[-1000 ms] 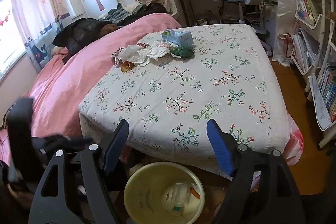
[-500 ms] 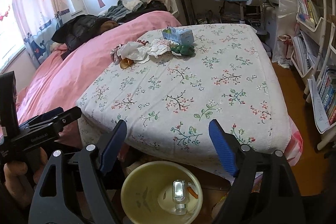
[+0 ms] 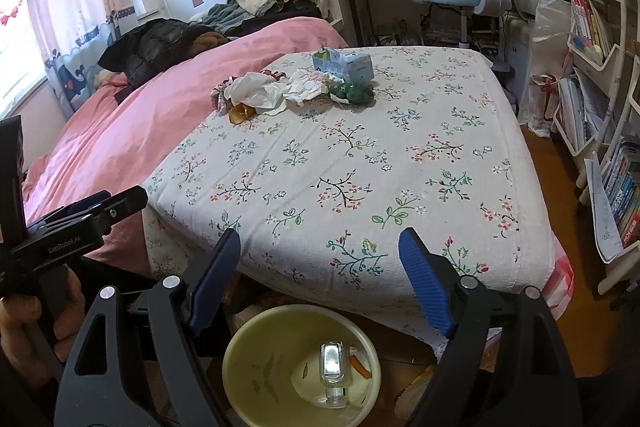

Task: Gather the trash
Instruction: 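Move both tools back toward the trash pile on the table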

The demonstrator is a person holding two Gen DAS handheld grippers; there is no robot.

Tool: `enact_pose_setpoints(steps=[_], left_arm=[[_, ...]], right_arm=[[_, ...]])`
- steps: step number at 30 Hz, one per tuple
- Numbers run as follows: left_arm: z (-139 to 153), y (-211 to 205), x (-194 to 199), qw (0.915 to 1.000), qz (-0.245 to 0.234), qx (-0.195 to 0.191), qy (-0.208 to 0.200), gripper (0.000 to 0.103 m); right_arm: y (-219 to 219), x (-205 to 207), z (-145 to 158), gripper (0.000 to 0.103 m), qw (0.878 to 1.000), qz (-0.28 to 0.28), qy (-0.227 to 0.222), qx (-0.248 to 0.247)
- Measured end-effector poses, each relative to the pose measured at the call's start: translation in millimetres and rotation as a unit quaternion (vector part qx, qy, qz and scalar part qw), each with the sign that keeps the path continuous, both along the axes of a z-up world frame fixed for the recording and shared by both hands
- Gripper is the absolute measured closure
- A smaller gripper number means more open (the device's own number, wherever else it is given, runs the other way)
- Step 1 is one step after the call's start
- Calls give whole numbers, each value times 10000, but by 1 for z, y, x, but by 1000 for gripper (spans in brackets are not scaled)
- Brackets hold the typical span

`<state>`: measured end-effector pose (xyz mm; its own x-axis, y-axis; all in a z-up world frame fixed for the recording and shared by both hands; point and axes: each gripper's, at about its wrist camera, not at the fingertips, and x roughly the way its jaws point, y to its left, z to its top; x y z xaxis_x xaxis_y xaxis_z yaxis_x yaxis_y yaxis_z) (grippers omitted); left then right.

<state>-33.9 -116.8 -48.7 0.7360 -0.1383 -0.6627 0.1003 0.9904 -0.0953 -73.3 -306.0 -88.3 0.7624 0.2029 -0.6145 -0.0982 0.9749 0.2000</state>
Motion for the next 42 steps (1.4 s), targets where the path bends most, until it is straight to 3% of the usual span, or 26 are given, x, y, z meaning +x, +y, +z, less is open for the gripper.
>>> enact_pose_setpoints(steps=[42], left_arm=[[5,-7,1,9997,-77,142,-161,9]], right_arm=[[4,5,4,24,10000,88,-34,17]])
